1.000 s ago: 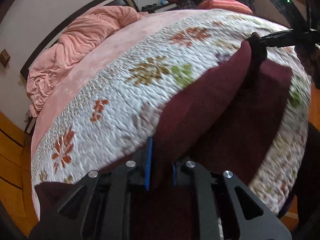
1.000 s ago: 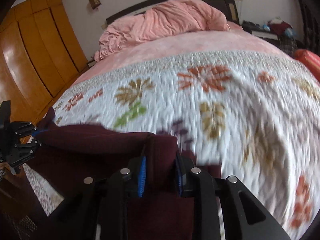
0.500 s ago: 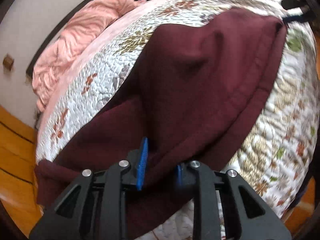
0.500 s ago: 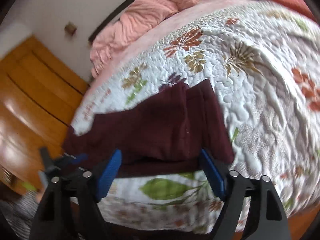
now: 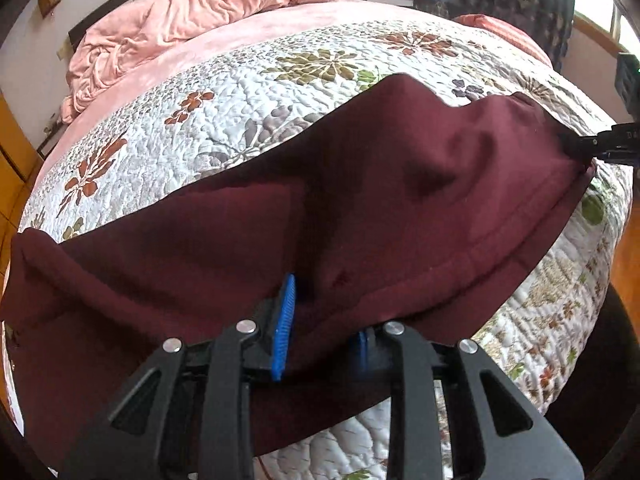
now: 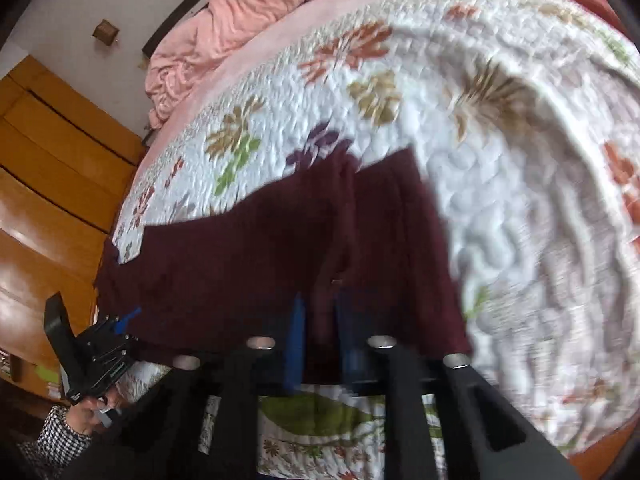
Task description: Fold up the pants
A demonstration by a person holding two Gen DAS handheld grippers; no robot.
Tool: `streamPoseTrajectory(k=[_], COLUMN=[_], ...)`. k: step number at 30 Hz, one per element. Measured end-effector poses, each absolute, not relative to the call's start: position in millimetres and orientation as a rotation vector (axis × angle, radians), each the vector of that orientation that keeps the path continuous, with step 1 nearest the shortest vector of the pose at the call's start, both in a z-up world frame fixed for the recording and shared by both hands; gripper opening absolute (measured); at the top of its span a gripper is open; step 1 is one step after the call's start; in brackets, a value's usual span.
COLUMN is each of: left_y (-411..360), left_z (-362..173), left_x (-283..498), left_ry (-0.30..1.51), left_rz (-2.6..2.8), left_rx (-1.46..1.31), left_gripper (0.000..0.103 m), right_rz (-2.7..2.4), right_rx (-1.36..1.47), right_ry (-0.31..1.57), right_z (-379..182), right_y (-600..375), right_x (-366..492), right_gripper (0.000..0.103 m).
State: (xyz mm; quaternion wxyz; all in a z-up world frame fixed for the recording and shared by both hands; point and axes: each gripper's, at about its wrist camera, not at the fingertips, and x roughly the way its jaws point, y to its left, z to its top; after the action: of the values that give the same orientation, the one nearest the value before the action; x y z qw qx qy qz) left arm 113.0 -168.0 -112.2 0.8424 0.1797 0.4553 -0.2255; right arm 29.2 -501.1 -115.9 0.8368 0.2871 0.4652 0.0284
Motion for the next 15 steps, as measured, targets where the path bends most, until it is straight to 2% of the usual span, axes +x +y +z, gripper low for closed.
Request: streamPoseTrajectory(k=[6,12,13,15], left_y=[-178,-199,-198,-197], left_z=[-95,-119,-121,-121], left_x=[97,85,85,85], left_ry=[0.94,0.948,0.941,0.939], left_rz=[-0.541,-0.516,-0.514,-0.517], left_rx=[0.342,0.41,0.396,0.383], left_gripper=[0.025,0.028,0.029,0.029], right_rz=[0.01,-0.089,-0.094,-0.124], right_rx=[0.574,0.542,0.541,0.505], right_ry=[0.899,0.987,0.983,0.987], right_z=[-91,-124,-124,-118], right_y=[-518,-523,-523,-519], right_x=[8,13,11,11], right_gripper=[0.012,0.013,0.014,0.024])
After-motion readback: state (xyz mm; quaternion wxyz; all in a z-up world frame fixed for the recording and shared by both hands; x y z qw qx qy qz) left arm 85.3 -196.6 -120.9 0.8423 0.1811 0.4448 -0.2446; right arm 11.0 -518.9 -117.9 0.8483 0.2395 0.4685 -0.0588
